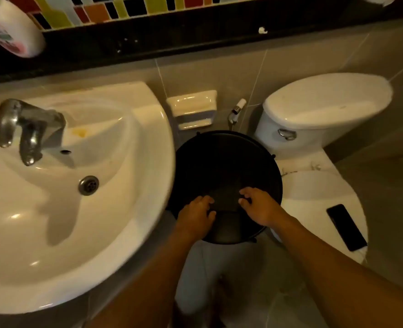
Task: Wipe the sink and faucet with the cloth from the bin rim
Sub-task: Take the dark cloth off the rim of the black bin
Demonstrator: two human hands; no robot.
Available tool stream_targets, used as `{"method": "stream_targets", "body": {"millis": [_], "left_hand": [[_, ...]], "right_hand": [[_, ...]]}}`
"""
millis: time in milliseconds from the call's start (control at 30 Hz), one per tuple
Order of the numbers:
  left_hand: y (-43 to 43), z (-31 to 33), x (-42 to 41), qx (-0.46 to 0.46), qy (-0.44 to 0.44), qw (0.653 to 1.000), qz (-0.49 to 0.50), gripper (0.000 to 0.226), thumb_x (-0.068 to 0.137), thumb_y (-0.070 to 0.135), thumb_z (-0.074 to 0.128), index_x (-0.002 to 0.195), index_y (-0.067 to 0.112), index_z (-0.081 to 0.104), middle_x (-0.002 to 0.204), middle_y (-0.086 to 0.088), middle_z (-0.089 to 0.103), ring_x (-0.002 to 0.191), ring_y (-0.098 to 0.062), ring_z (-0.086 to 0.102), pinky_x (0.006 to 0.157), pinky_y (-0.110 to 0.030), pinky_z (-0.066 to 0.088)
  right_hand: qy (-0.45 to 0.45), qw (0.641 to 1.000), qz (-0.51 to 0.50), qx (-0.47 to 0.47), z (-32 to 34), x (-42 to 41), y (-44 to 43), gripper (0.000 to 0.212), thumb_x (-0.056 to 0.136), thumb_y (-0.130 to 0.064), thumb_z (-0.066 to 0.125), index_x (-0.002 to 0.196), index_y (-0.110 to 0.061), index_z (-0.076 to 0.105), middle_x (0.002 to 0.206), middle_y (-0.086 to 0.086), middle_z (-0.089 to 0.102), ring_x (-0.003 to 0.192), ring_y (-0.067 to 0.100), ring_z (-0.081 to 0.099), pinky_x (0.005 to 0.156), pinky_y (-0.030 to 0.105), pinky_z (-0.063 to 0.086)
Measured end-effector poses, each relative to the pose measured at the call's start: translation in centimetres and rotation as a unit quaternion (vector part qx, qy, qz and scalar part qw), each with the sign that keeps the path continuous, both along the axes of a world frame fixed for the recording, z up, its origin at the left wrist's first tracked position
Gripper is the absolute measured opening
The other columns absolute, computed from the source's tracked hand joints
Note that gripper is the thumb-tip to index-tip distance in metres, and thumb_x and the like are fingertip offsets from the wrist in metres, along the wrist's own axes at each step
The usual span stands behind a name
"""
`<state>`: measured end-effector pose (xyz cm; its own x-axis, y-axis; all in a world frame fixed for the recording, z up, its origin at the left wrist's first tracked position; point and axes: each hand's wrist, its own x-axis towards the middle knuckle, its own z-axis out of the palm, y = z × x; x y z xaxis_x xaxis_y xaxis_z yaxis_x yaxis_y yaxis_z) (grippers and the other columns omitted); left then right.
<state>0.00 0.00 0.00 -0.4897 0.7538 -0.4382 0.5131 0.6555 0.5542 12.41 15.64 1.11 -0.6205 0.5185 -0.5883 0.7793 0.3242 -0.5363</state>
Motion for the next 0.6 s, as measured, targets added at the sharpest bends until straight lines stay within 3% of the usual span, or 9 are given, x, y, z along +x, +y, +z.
{"method": "stream_targets", "body": {"millis": [300, 600], "left_hand": [[2.6, -6.9, -0.8, -0.047, -0.001, 0.999, 0.023, 0.039, 0.087, 0.029, 0.060, 0.125, 0.022, 0.053, 0.117, 0.000, 0.057, 0.103, -0.020, 0.060, 0.088, -0.038, 0.051], [3.8, -12.5, -0.6, -0.098, 0.102, 0.989, -0.042, 0.039, 0.089, 0.026, 0.058, 0.127, 0.024, 0.049, 0.130, -0.005, 0.046, 0.115, -0.025, 0.051, 0.093, -0.037, 0.044]], "right_hand": [[-0.017, 1.000, 0.013, 0.012, -6.9, -0.1, 2.8, 0.040, 0.091, -0.027, 0.056, 0.130, -0.018, 0.050, 0.130, 0.011, 0.053, 0.115, 0.030, 0.054, 0.097, 0.037, 0.046], [-0.039, 0.990, 0.114, 0.073, -12.5, -0.6, 2.2, 0.041, 0.090, -0.030, 0.057, 0.129, -0.021, 0.048, 0.134, 0.008, 0.042, 0.118, 0.030, 0.049, 0.091, 0.042, 0.050]]}}
